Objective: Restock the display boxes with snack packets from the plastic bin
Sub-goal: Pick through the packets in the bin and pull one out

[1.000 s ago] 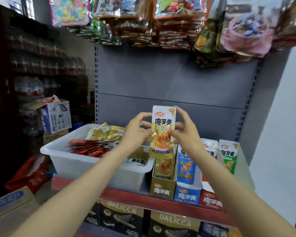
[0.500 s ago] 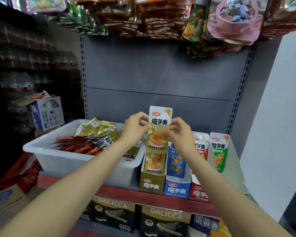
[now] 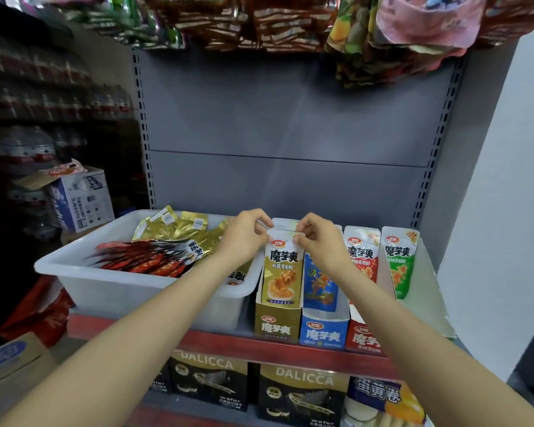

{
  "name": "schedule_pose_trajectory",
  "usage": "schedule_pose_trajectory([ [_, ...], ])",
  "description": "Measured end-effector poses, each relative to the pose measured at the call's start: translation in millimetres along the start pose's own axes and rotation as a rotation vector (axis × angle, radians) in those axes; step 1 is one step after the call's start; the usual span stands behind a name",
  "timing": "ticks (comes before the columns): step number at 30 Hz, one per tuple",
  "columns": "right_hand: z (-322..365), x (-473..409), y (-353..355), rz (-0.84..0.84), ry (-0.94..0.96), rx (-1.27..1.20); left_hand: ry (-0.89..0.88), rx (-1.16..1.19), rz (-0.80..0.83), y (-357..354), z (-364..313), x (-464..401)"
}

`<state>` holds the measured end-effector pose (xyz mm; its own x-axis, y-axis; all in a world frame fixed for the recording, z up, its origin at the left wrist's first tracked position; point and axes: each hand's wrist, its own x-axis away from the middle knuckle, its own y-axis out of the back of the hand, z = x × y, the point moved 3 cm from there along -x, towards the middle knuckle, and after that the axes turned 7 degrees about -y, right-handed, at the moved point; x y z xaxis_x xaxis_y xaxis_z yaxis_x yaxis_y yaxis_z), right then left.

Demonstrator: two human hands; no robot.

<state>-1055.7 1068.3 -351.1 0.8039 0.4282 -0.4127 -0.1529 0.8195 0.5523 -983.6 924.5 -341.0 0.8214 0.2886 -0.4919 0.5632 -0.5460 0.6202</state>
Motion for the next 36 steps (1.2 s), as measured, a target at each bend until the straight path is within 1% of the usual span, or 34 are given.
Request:
schedule_pose_trajectory([
  [4, 3, -3, -2, -0.038, 0.061, 0.188, -0.100, -0.138, 0.011, -3, -4, 1],
  [7, 4, -4, -4, -0.045, 0.070, 0.352, -0.120, -0.184, 0.024, -5, -4, 0],
  [9, 7, -5, -5, -0.040, 0.067, 0.416, -0.122, -0.180, 0.022, -3, -4, 1],
  [12, 17, -3, -8, -0.055, 0.099, 0.456, -0.108, -0.148, -0.004, 8, 3, 4],
  [14, 28, 1, -13, -0.061, 0.162, 0.433, -0.085, -0.142, -0.030, 21, 12, 9],
  [16, 44, 3, -24, -0.030, 0.233, 0.411, -0.062, -0.133, -0.060, 39, 25, 17],
  [21, 83, -7, -75, 0.163, 0.307, 0.473, 0.028, -0.186, -0.121, 91, 68, 31],
  [24, 94, -23, -113, 0.305, 0.285, 0.563, 0.128, -0.213, -0.088, 114, 100, 28],
  [26, 97, -36, -135, 0.392, 0.268, 0.617, 0.169, -0.205, -0.006, 122, 116, 24],
  [31, 89, -68, -181, 0.584, 0.215, 0.782, 0.245, -0.267, 0.269, 128, 140, 19],
  [33, 81, -74, -192, 0.676, 0.191, 0.816, 0.262, -0.316, 0.327, 129, 146, 17],
  [36, 75, -77, -197, 0.771, 0.166, 0.799, 0.255, -0.324, 0.333, 129, 153, 17],
])
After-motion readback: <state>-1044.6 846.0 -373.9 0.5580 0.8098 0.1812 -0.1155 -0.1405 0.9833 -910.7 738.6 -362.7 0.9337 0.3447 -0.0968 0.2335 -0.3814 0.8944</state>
